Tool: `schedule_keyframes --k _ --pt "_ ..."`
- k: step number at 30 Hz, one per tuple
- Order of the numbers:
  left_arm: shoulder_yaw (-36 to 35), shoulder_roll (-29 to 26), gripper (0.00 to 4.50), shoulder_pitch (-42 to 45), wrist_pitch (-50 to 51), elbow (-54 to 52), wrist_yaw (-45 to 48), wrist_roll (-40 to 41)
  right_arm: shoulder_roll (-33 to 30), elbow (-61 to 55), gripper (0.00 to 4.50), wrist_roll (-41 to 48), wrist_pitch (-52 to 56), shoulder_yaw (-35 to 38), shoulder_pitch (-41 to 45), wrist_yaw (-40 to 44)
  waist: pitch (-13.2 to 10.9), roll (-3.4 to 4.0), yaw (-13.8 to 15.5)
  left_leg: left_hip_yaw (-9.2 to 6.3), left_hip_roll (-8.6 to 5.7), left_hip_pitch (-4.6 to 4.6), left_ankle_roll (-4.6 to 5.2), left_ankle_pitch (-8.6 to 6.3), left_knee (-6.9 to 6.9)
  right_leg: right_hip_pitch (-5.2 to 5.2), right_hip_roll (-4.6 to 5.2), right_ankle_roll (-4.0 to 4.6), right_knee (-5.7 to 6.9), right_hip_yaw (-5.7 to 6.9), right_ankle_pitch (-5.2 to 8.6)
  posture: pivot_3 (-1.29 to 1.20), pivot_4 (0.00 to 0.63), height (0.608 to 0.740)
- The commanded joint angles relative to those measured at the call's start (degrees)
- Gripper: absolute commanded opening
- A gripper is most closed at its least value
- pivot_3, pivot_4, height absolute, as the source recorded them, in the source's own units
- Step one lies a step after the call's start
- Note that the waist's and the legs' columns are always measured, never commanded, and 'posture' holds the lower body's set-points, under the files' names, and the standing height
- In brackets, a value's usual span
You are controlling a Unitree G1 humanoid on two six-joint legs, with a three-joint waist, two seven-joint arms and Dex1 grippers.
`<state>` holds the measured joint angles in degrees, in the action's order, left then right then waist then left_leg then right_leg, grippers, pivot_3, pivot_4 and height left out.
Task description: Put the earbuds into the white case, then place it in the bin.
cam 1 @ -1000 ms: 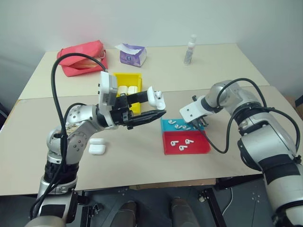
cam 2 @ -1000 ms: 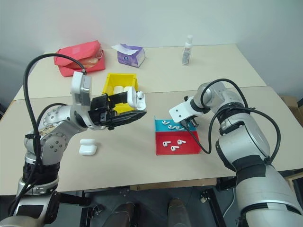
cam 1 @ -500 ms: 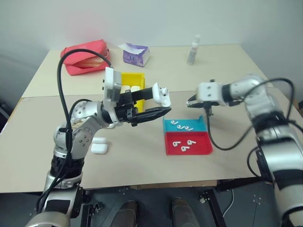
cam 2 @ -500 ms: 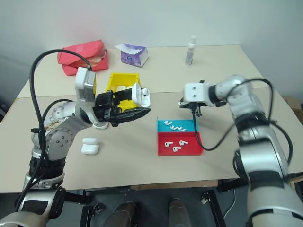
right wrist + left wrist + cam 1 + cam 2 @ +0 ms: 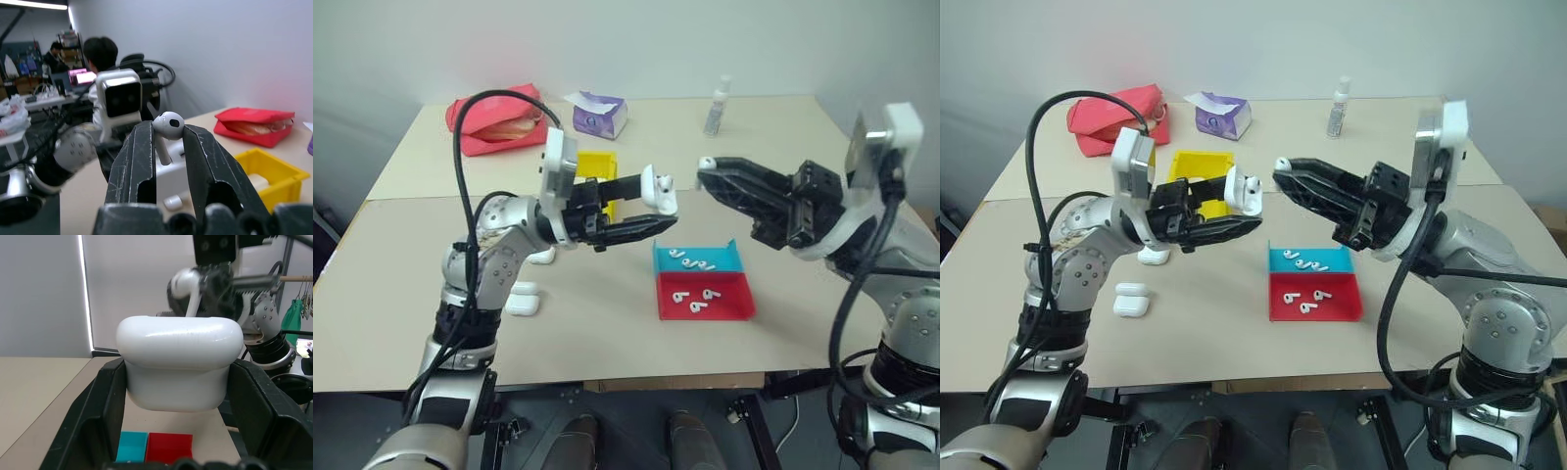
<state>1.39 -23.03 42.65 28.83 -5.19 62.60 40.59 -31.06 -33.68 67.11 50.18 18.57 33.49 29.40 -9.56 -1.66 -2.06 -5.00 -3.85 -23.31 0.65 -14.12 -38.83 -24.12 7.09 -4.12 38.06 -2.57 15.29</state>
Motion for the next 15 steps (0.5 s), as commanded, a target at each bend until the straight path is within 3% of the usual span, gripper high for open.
schedule_keyframes --k 1,15 --pt "0.42 1.31 2.77 1.71 -0.70 -0.04 0.47 0.15 0.51 -4.25 0.62 4.31 -0.22 -2.47 0.84 -5.88 0.00 0.00 -0.06 0.00 0.00 -0.03 0.01 -0.01 -0.01 -0.01 0.00 0.00 0.02 0.01 0.00 0.00 0.150 0.740" --pt "0.01 1.71 2.77 1.73 -0.64 -0.48 0.14 0.14 -2.52 -3.63 0.62 5.21 -2.62 -4.60 -1.32 -7.68 0.00 0.00 -0.19 0.07 -0.01 -0.07 0.05 -0.02 -0.04 -0.02 -0.01 -0.03 0.00 0.01 -0.02 0.00 0.150 0.740"
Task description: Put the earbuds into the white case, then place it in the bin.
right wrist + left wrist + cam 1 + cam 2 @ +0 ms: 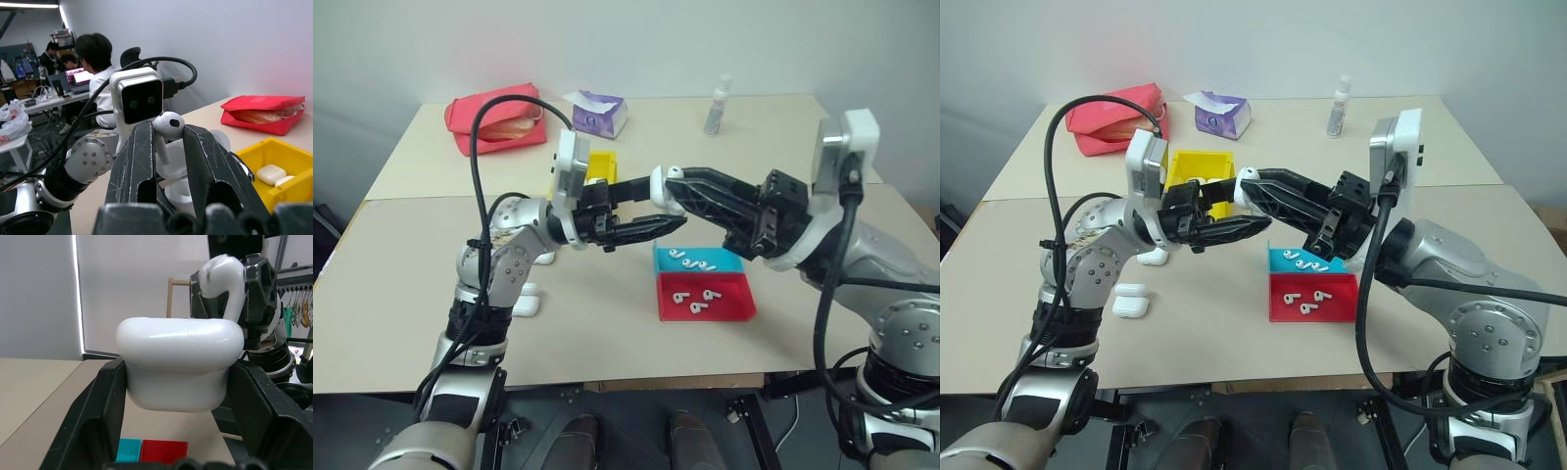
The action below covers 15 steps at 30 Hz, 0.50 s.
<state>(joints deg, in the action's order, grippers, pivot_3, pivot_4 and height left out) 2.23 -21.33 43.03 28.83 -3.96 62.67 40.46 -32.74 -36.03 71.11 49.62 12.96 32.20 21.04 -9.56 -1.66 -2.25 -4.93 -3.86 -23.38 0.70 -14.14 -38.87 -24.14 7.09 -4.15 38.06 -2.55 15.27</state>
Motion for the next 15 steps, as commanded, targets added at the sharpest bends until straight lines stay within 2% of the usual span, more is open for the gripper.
schedule_keyframes --k 1,15 --pt "-0.83 0.00 2.77 1.43 -0.70 -1.57 0.10 0.22 -1.09 -1.17 0.62 0.95 -2.16 0.88 -0.16 0.90 0.00 0.00 -0.01 0.00 0.00 0.00 0.00 0.00 0.00 0.00 0.00 0.00 0.01 0.00 0.00 0.00 0.150 0.740" --pt "-1.06 -0.23 2.77 1.60 -1.09 -1.50 0.67 0.16 -3.85 -1.55 0.62 -6.46 -4.67 -1.68 -2.15 4.55 0.00 0.00 0.02 0.02 0.00 0.00 0.01 -0.01 0.00 0.00 -0.01 0.00 0.00 -0.01 0.00 0.00 0.150 0.740"
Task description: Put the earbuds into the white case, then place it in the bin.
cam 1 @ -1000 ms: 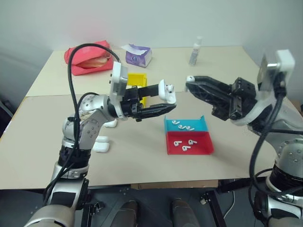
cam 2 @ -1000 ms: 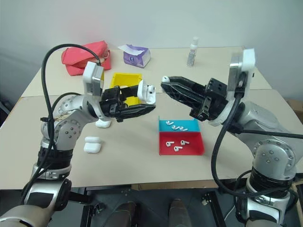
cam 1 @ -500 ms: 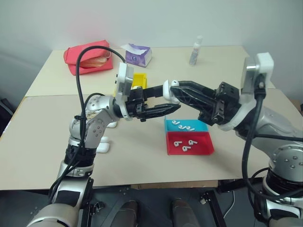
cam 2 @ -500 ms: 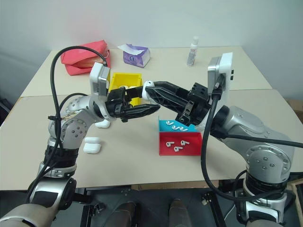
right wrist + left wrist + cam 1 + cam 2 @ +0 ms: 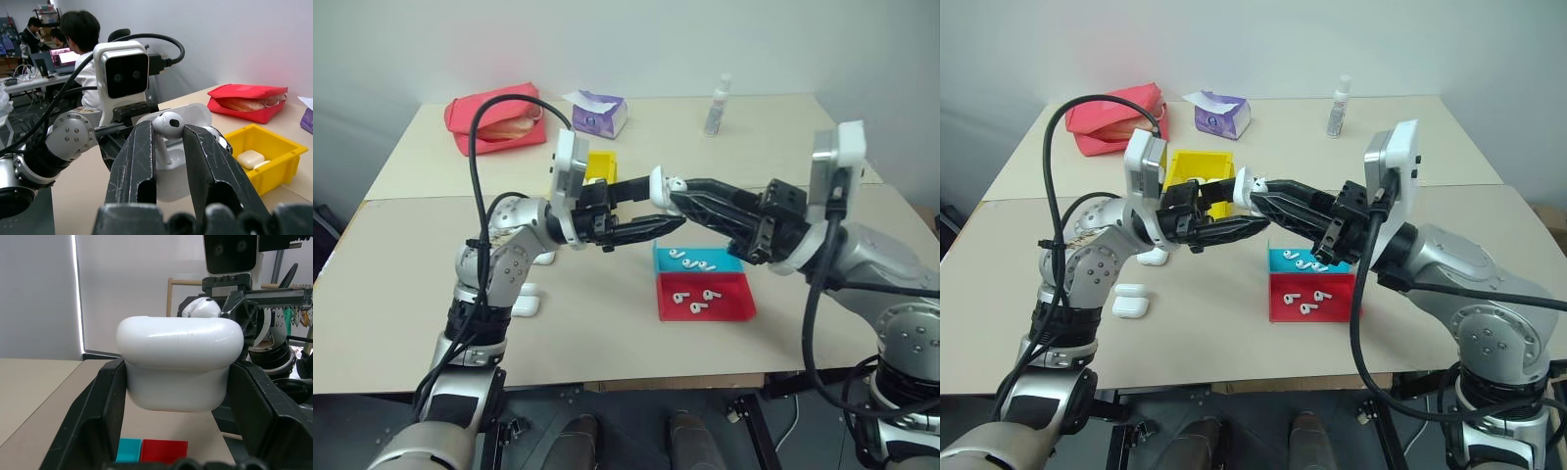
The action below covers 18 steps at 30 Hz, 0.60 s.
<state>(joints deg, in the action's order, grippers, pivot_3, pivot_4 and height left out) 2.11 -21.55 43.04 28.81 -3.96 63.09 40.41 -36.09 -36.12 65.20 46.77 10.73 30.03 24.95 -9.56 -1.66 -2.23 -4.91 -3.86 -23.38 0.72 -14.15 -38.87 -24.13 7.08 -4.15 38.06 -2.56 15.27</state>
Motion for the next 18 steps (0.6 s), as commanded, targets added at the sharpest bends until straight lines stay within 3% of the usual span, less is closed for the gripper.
schedule_keyframes --k 1,4,12,18 --pt "-0.93 0.02 2.77 1.51 -1.02 -1.68 0.19 0.26 -0.67 -1.45 0.62 -0.51 -1.85 0.56 -0.11 0.89 0.00 0.00 0.01 0.00 0.00 0.00 0.00 0.00 0.00 0.00 0.00 0.00 0.00 0.00 0.00 0.00 0.150 0.740" --pt "-0.99 -0.02 2.77 1.42 -0.97 -1.86 0.12 0.31 -0.99 -1.50 0.62 -1.57 -2.13 0.00 -0.44 1.94 0.00 0.00 0.05 0.00 -0.01 -0.01 0.00 0.00 0.00 0.00 0.00 0.00 0.00 0.00 0.00 0.00 0.150 0.740" --pt "-1.30 -0.43 2.77 1.40 -0.96 -1.72 0.08 0.33 -1.83 -1.39 3.14 -2.07 -2.37 -0.18 -0.82 3.81 0.00 0.00 0.06 0.00 0.00 0.00 0.00 0.00 0.00 0.00 0.00 0.00 -0.01 0.00 0.00 0.00 0.150 0.740" --pt "-1.36 -0.66 2.77 1.04 -0.96 -1.46 -0.08 0.06 -2.19 -1.43 3.14 -1.07 -2.77 1.11 -1.35 4.30 0.00 0.00 0.08 0.00 0.00 0.00 0.00 0.00 0.00 0.00 0.00 0.00 -0.01 0.00 0.00 0.00 0.150 0.740"
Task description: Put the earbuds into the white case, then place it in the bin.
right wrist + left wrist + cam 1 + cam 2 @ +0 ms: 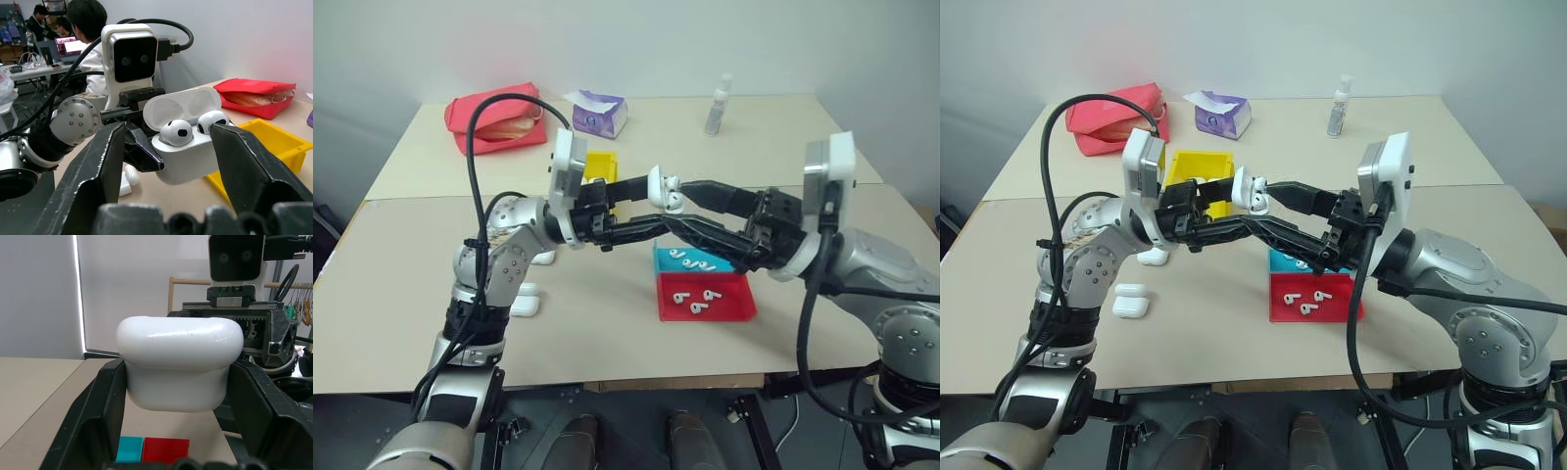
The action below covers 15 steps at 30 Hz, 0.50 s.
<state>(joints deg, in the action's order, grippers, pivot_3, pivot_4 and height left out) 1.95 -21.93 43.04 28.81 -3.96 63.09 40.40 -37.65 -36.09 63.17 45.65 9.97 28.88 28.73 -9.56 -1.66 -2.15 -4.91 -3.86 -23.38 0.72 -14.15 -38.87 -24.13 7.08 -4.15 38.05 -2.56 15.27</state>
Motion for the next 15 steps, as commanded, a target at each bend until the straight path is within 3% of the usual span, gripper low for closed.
schedule_keyframes --k 1,5,11,14,15 --pt "-1.20 -0.34 2.77 0.95 -0.98 -1.37 -0.13 -0.04 -0.69 -1.54 3.14 1.18 -1.69 2.18 -0.36 0.49 0.00 0.00 0.02 0.00 0.00 0.00 0.00 0.00 0.00 0.00 0.00 0.00 0.00 0.00 0.00 0.00 0.150 0.740" --pt "-0.67 -0.29 2.77 0.68 -1.59 -0.07 -0.34 -1.22 -0.82 -1.36 3.14 2.34 -2.00 3.70 -0.47 0.02 0.00 0.00 0.04 0.00 0.00 0.00 0.00 0.00 0.00 0.00 0.00 0.00 0.00 0.00 0.00 0.00 0.150 0.740" --pt "1.20 0.17 2.77 0.38 -2.81 1.84 1.56 -3.35 -1.31 -0.58 1.24 3.58 -2.37 5.78 2.33 -1.46 0.00 0.00 0.04 0.01 -0.01 0.01 0.00 0.00 0.00 0.00 0.00 0.00 -0.01 0.00 0.00 0.00 0.150 0.740" --pt "2.70 0.52 2.77 0.61 -4.70 2.94 2.65 -5.43 -4.80 0.35 0.15 1.89 -0.51 3.81 6.82 -0.43 0.00 0.00 0.03 0.01 0.00 0.00 0.00 0.00 0.00 0.00 0.00 0.00 -0.01 0.00 0.00 0.00 0.150 0.740" --pt "3.35 0.69 2.77 0.59 -5.89 3.44 3.27 -6.46 -6.02 0.94 0.04 0.53 0.35 2.36 8.73 -0.68 0.00 0.00 0.00 0.02 -0.01 -0.01 0.00 0.00 0.00 -0.01 0.00 0.00 -0.01 0.00 0.00 0.00 0.150 0.740"
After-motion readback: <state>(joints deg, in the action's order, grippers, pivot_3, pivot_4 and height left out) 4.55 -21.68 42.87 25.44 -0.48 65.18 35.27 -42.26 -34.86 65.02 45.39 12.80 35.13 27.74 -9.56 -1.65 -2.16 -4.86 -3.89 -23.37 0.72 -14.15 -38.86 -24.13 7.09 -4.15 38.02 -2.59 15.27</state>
